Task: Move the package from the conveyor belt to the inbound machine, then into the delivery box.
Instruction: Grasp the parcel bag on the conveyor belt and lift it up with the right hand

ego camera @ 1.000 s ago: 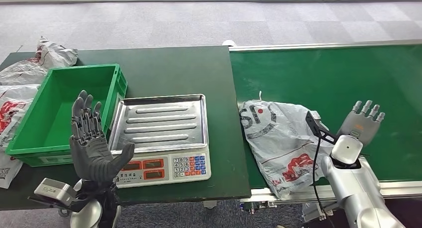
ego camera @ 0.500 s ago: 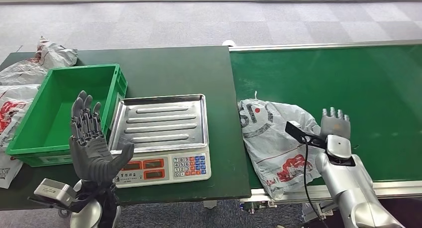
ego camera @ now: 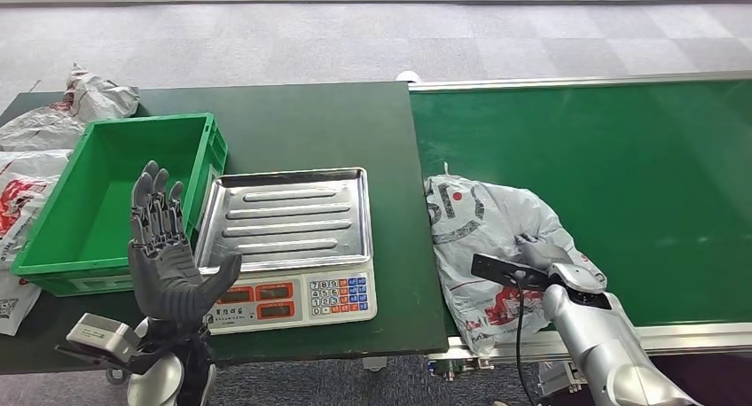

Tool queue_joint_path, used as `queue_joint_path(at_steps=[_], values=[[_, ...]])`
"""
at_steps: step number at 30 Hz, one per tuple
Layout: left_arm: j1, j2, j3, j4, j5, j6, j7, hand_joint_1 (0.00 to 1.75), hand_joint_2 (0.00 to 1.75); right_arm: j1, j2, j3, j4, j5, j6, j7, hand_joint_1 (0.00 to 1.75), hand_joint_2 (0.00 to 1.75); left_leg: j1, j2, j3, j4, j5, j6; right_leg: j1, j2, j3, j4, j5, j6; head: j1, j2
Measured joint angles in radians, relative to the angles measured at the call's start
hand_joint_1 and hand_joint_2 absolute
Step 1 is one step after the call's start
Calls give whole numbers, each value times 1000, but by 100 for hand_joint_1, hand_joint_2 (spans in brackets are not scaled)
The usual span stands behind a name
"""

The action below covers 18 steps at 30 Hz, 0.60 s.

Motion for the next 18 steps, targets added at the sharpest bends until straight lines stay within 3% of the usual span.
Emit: queue_joint_path(at_steps=[13, 17, 18], values=[[11, 2, 0, -2, 5, 14, 0, 0, 175, 0, 3, 39, 18, -22, 35, -21, 0, 0, 0, 0, 0, 0, 0, 0, 0, 0, 0, 0, 0, 0, 0, 0], [10, 3, 0, -2, 10, 15, 0, 0, 175, 2, 4, 75, 22, -32, 100, -92, 0, 0, 0, 0, 0, 0, 0, 0, 0, 0, 0, 0, 0, 0, 0, 0], [10, 4, -1, -2, 11, 16, 0, 0, 175, 5, 4, 90, 23, -36, 114, -119, 0, 44, 0, 1, 1, 0, 0, 0, 0, 0, 0, 0, 0, 0, 0, 0]])
